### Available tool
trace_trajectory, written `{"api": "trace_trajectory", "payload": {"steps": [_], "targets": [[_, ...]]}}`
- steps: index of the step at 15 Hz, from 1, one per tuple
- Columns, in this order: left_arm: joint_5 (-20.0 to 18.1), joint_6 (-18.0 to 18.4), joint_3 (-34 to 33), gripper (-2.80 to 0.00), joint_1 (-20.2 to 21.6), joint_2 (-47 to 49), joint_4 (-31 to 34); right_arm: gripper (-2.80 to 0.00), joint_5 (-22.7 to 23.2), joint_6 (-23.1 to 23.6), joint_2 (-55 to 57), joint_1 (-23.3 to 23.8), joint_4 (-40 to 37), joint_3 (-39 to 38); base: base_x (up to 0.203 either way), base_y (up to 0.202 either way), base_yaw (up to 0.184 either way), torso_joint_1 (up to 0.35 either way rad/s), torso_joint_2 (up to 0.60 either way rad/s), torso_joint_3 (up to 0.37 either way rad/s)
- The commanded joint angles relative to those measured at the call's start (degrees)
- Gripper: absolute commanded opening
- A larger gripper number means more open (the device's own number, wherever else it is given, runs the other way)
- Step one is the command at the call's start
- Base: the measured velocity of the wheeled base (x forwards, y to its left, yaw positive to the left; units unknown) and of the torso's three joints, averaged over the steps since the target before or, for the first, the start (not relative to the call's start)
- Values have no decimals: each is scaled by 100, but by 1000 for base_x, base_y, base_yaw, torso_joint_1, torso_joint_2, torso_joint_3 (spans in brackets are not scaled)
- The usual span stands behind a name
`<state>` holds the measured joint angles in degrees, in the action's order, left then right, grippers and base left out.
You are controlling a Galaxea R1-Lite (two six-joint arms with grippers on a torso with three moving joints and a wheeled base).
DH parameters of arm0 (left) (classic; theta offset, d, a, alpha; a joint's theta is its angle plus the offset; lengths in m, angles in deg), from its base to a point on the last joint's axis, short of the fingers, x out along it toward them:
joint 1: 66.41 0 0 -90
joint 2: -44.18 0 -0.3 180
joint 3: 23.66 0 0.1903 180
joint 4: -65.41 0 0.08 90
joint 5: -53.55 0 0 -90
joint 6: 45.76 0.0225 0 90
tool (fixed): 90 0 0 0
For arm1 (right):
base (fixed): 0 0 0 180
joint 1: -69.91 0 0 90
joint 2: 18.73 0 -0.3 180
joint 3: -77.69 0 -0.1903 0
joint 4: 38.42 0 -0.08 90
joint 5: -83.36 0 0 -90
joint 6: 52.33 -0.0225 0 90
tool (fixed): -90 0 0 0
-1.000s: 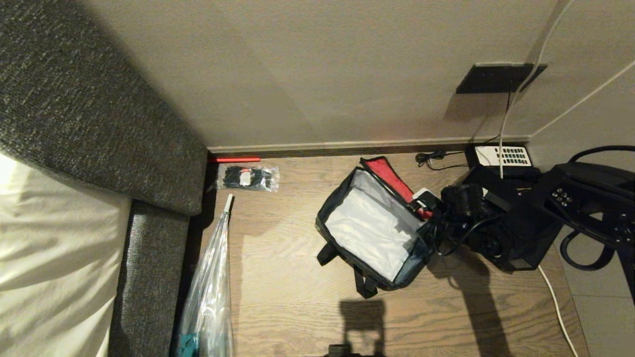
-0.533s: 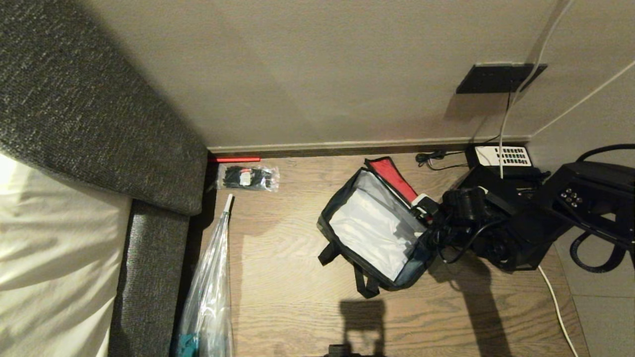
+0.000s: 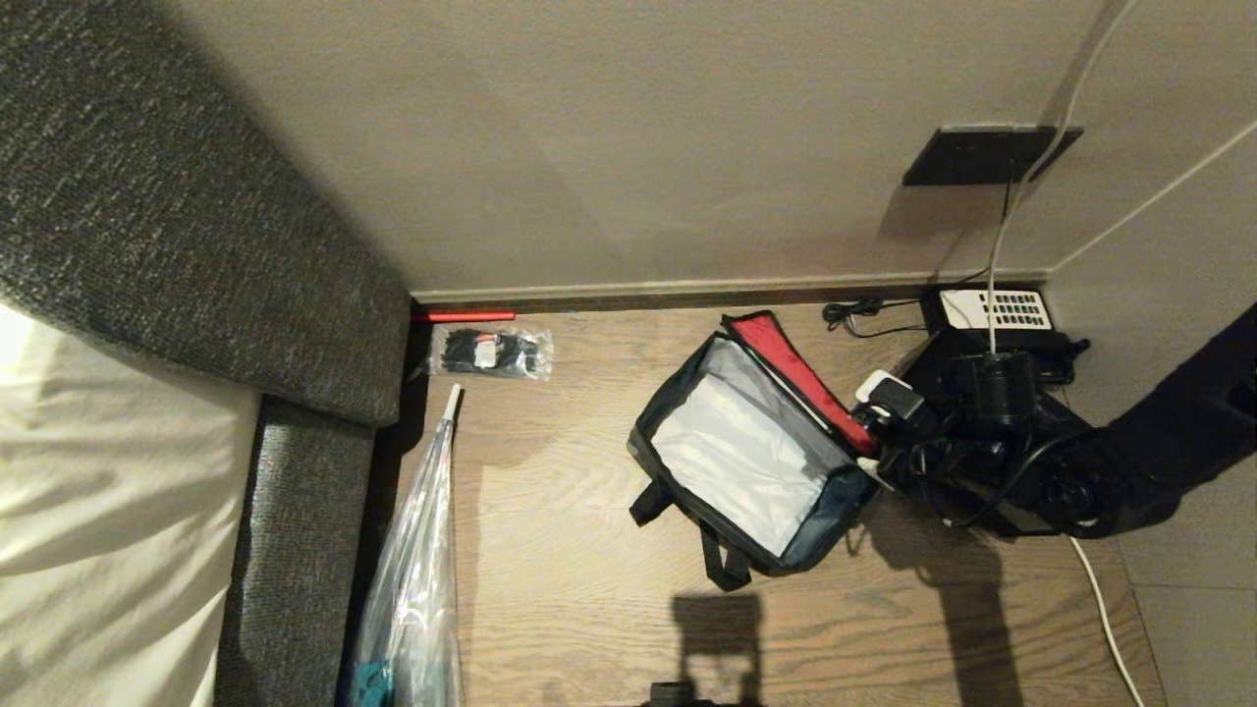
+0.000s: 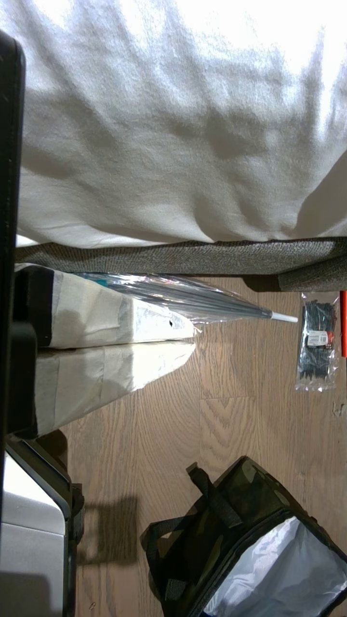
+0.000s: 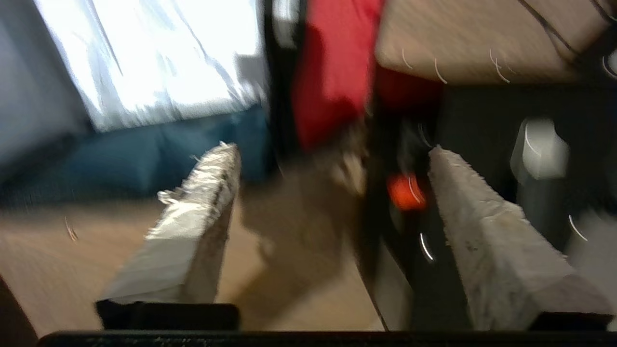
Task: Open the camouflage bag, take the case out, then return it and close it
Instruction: Grip the handle again
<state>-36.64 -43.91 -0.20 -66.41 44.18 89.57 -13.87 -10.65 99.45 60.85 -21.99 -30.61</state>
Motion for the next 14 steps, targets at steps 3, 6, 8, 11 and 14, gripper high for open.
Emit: {"api": "trace_trajectory", "payload": {"steps": [3, 6, 8, 11, 14], "targets": [[1, 0, -1, -280, 9, 0, 0, 0, -1451, 922, -466, 588, 453, -704, 0, 0, 0, 0, 0, 0], [1, 0, -1, -280, 2, 0, 0, 0, -1548, 1858, 104, 1120, 1724, -664, 0, 0, 0, 0, 0, 0], [1, 0, -1, -280, 0, 0, 0, 0, -1553, 2087, 720, 1338, 2420, -435, 0, 0, 0, 0, 0, 0], [1, 1, -1, -280, 9, 0, 0, 0, -1556, 2594, 1385, 1699, 3232, 64, 0, 0, 0, 0, 0, 0], [1, 0, -1, -280, 9, 0, 2, 0, -1658, 2747, 1769, 1740, 3808, 194, 0, 0, 0, 0, 0, 0]]}}
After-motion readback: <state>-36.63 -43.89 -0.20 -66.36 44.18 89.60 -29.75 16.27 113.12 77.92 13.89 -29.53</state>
